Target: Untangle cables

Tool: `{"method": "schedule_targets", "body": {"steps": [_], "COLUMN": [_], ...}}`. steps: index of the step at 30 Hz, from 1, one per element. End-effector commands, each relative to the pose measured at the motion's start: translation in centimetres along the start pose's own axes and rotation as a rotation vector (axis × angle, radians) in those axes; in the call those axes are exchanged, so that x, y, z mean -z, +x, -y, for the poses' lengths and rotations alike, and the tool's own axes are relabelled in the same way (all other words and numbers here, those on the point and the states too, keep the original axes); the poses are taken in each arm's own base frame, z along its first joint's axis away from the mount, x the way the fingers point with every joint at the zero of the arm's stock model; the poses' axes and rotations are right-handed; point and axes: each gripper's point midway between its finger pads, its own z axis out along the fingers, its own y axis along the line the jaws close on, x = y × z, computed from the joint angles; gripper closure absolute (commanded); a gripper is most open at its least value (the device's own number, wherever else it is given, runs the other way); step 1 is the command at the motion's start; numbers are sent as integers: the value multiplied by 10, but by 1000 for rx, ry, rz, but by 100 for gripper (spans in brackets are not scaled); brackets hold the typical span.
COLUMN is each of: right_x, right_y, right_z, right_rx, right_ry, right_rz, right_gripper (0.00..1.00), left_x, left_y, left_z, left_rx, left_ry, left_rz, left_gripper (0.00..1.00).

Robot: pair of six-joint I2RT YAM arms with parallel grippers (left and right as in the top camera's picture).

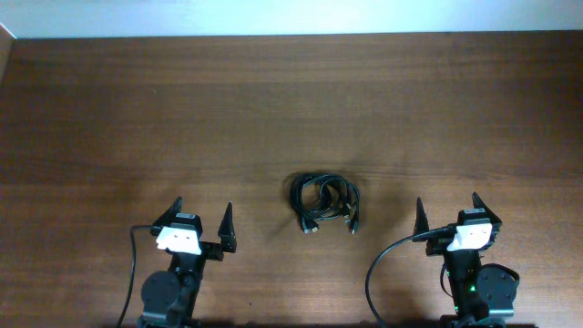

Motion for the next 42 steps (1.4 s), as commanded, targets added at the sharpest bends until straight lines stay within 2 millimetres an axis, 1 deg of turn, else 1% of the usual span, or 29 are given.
{"method": "schedule_targets", "body": {"steps": [1,14,19,22,28,32,37,42], "right_x": [0,0,0,0,0,0,0,0], "right_y": [3,3,3,3,3,3,3,3], "right_z": [4,4,4,4,4,4,4,4], "right_rx": [-9,-9,-9,-9,-9,-9,-9,-9], "right_ry": [21,21,21,21,21,21,21,21], "right_rz": [-8,-8,-8,-8,-8,-8,-8,-8], "right_gripper": [1,1,1,1,1,1,1,1], "left_x": [0,0,5,4,-6,-15,-31,-42], "left_y": [1,0,-4,-3,0,6,20,33], "left_z": [-2,-2,-2,-3,-3,3,3,8], "left_rx": [-12,-12,-12,-12,-13,-8,-3,9], "left_ry": [-7,-7,-14,-22,-30,0,-5,21], "left_rz": [-3,-2,-51,-92,-212,-306,-510,-625], "left_gripper": [1,1,1,1,1,1,1,1]}}
